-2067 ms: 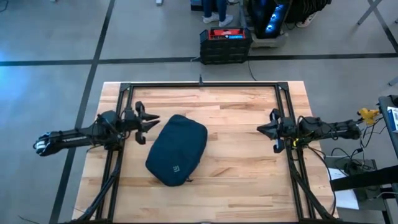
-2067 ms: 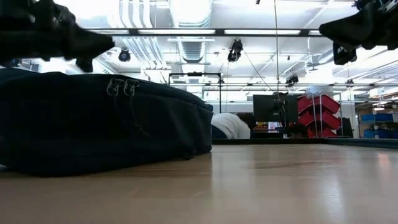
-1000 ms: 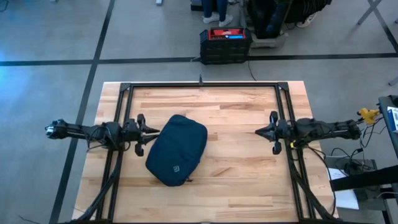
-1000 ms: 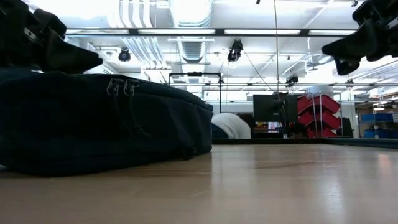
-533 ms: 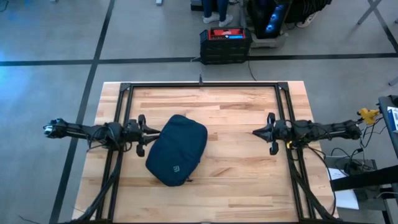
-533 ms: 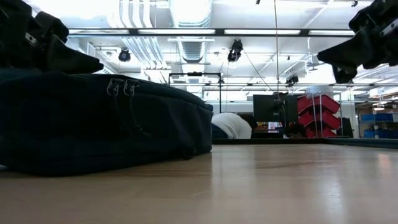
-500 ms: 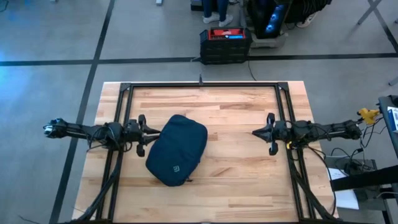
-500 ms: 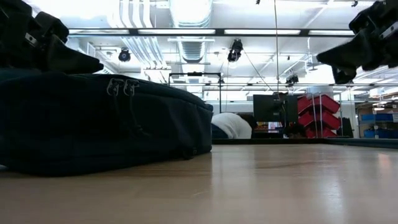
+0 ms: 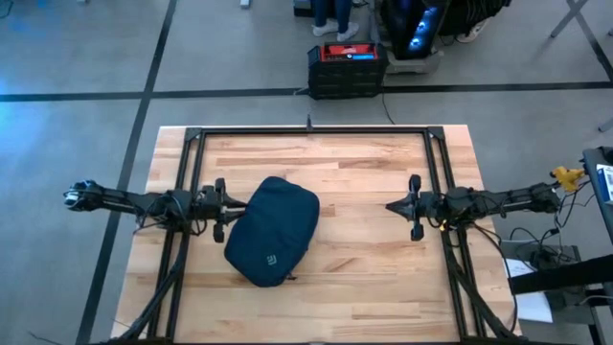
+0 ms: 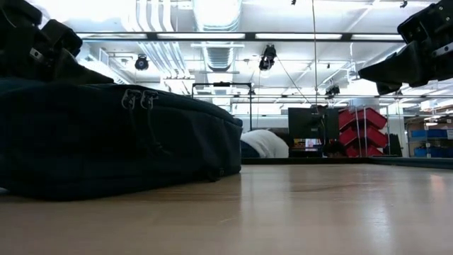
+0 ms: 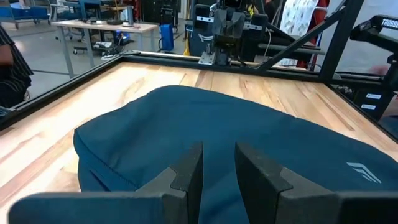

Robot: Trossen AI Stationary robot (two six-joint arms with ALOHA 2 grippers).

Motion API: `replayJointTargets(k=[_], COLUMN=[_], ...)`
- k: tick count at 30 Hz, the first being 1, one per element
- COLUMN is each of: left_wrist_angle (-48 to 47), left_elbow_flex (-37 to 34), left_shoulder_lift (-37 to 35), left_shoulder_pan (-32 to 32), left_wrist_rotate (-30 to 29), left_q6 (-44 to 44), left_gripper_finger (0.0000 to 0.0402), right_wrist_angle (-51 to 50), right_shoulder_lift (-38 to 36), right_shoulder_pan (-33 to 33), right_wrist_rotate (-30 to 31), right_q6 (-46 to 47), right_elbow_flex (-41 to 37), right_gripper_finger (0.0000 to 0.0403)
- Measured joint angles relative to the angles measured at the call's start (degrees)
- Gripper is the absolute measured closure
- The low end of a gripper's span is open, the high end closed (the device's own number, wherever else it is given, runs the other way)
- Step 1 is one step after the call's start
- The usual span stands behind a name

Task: Unpack backpack
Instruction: Return to Home Position

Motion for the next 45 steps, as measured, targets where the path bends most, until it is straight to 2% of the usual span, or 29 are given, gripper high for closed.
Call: replayJointTargets(k=[45], left_wrist_angle=[-0.14], left_elbow_flex=[0.0], left_shoulder_lift=[6.06], left_shoulder_pan=[0.0], left_wrist_rotate=[0.0], left_q6=[0.0], left_gripper_finger=[0.0325], right_wrist_angle=[-0.11], right_shoulder_lift=[0.09], right_shoulder_pan=[0.0], right_wrist_rotate=[0.0], right_q6=[-0.03], right_elbow_flex=[0.02], right_gripper_finger=[0.0394])
